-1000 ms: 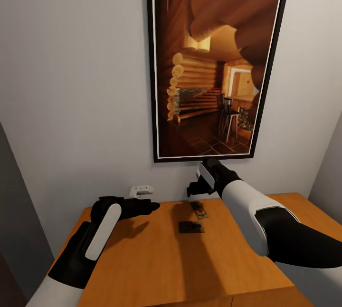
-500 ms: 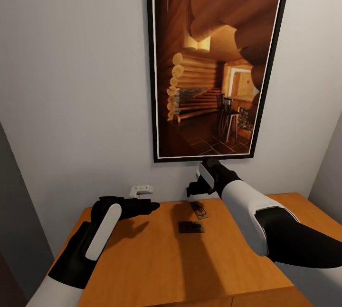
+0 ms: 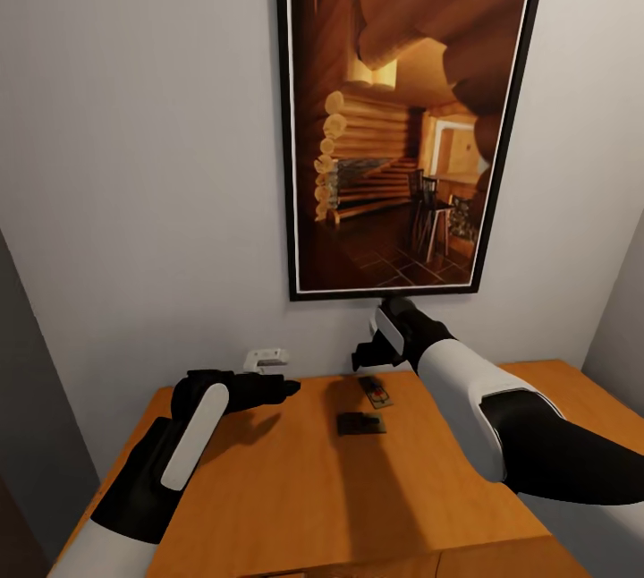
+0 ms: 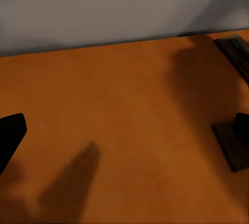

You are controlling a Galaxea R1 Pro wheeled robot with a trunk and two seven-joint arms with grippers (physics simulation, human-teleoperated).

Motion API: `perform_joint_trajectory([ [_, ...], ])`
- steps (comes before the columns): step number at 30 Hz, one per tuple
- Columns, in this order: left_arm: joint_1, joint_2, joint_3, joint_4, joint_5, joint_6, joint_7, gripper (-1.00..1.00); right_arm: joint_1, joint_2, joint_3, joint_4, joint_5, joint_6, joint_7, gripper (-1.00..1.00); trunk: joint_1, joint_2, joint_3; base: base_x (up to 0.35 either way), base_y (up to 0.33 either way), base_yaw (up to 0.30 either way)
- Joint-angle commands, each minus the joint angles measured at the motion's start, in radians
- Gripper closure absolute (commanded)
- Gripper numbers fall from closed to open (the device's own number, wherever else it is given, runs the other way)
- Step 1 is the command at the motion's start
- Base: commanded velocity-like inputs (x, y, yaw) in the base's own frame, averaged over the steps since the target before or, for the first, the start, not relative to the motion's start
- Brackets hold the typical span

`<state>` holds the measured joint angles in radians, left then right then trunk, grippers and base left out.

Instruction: Take the four mousetraps from the cabinet in the bathroom and place them on the bathroom floor. Make sure all four end up on the same floor surface, and ensure that at least two of them are either under or directly next to the same bathroom sink.

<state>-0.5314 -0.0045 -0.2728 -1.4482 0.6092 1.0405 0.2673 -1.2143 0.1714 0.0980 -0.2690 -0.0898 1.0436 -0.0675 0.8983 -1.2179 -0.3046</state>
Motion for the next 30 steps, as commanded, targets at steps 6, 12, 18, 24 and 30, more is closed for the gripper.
perform_joint_trajectory([
  [6,-0.001,0.0,0.0,-0.001,0.011,0.003,0.01,-1.0,-0.001,-0.001,0.007,-0.002,-0.009,0.004,-0.007,-1.0,0.023,-0.043,-0.02,0.0,0.0,0.0],
  [12,-0.001,0.0,-0.001,-0.005,0.011,0.003,0.01,-1.0,-0.001,-0.001,0.008,-0.003,-0.009,0.004,-0.007,-1.0,0.046,-0.085,-0.039,0.0,0.0,0.0],
  [18,-0.001,0.0,-0.001,-0.009,0.011,0.003,0.01,-1.0,-0.001,0.0,0.008,-0.004,-0.009,0.004,-0.007,-1.0,0.069,-0.127,-0.058,0.0,0.0,0.0],
  [24,-0.001,0.0,0.0,-0.012,0.01,0.003,0.009,-1.0,-0.001,0.001,0.009,-0.004,-0.01,0.004,-0.007,-1.0,0.092,-0.169,-0.077,0.0,0.0,0.0],
  [30,-0.001,0.001,0.001,-0.013,0.01,0.003,0.009,-1.0,-0.001,0.0,0.01,-0.004,-0.01,0.004,-0.007,-1.0,0.108,-0.197,-0.089,0.0,0.0,0.0],
])
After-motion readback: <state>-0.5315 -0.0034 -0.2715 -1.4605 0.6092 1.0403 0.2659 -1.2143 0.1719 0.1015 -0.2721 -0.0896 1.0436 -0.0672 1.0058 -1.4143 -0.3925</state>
